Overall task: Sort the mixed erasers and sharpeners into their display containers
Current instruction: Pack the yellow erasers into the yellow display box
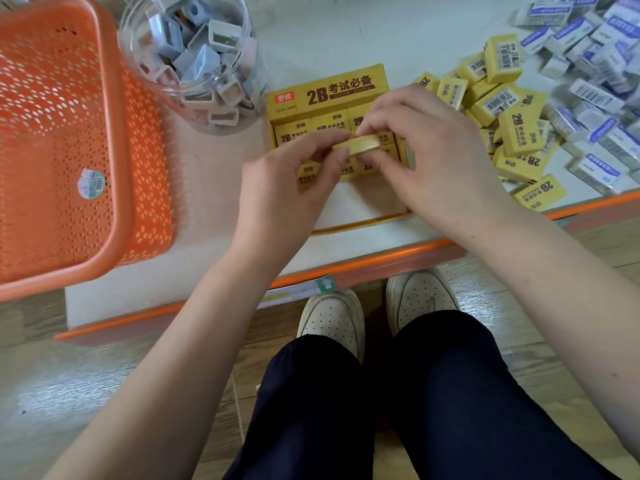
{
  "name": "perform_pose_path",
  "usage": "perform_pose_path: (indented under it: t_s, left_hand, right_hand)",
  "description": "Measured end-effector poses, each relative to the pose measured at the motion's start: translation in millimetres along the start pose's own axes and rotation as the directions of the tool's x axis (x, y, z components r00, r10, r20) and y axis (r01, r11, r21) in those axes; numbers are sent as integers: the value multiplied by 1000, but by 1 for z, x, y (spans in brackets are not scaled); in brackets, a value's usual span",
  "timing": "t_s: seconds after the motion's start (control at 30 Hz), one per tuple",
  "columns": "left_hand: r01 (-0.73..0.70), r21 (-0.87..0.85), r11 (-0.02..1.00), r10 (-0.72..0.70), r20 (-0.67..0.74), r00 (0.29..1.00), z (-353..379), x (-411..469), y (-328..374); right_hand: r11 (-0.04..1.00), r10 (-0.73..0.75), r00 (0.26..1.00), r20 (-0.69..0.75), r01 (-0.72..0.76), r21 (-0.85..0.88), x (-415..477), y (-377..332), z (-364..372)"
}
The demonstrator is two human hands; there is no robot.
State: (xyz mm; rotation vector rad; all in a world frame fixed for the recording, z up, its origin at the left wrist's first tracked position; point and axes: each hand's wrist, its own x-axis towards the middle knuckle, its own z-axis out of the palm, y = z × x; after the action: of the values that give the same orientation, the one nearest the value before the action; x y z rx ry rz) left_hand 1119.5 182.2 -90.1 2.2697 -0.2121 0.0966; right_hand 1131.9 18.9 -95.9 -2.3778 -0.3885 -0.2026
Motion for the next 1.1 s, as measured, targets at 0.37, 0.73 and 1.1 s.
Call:
perform_pose_path:
  t_s: [0.37,0.73,1.1]
  left_hand:
    - [-66,198,978,68,-6,998,1,-1,-1]
    - [-39,232,972,36,16,999,-8,-7,-9]
    - [99,451,887,-187,154,970,-27,-15,-14]
  right_hand:
    - [986,132,991,7,-132,103,-2,-10,1]
    - [997,23,994,109,-31,73,-3,-8,4]
    - [998,47,997,54,-44,-48,-8,3,11]
